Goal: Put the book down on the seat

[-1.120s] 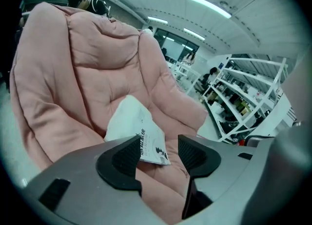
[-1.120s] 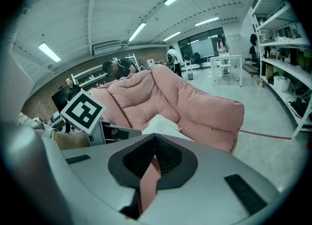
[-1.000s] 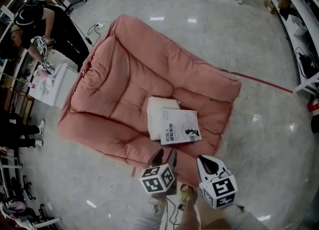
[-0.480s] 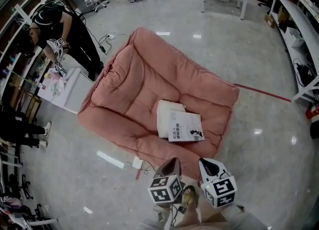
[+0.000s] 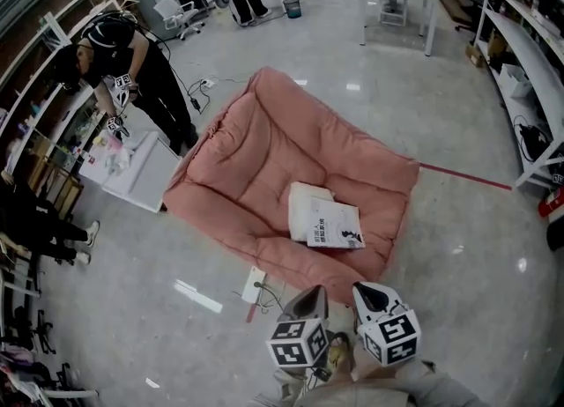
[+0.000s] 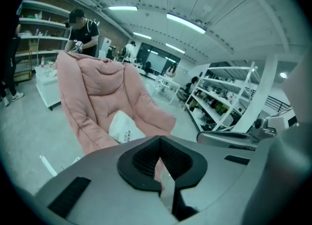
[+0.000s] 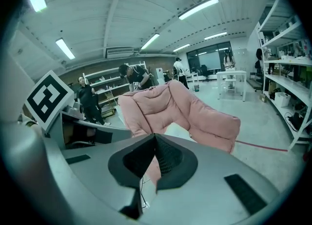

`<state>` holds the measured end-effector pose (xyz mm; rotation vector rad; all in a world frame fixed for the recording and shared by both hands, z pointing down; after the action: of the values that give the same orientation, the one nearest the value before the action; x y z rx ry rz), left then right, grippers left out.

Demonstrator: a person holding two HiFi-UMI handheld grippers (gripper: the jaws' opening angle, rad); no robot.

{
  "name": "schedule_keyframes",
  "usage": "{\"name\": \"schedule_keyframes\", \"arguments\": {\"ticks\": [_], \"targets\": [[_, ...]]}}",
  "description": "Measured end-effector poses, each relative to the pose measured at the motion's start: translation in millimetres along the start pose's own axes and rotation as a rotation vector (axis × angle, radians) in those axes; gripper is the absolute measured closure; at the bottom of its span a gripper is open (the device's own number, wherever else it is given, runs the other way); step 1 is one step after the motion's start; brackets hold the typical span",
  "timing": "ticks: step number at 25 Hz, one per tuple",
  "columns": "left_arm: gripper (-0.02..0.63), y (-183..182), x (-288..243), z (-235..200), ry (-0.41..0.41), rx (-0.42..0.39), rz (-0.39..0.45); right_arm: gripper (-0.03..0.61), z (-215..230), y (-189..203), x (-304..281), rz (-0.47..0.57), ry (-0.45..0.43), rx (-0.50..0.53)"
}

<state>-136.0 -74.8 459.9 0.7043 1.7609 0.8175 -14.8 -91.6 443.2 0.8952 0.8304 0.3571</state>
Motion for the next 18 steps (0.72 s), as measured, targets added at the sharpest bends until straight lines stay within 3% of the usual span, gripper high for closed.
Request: {"name": "schedule_keyframes", "arguments": {"ticks": [18], "targets": [[0.607,-4,80,41,0.070,-0.113,0.108,0.573,-49,5,59,0.055,-0.065,0.062]]}}
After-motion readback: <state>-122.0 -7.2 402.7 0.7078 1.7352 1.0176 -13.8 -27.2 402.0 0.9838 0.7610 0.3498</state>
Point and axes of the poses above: the fingertips, and each gripper's own axes: x backward along the fingers, z to its right, y out of its underside, the point moved 5 cm from there along x, backward along the fingers, and after that the axes turned 11 degrees about -x, right-handed, at the moved point
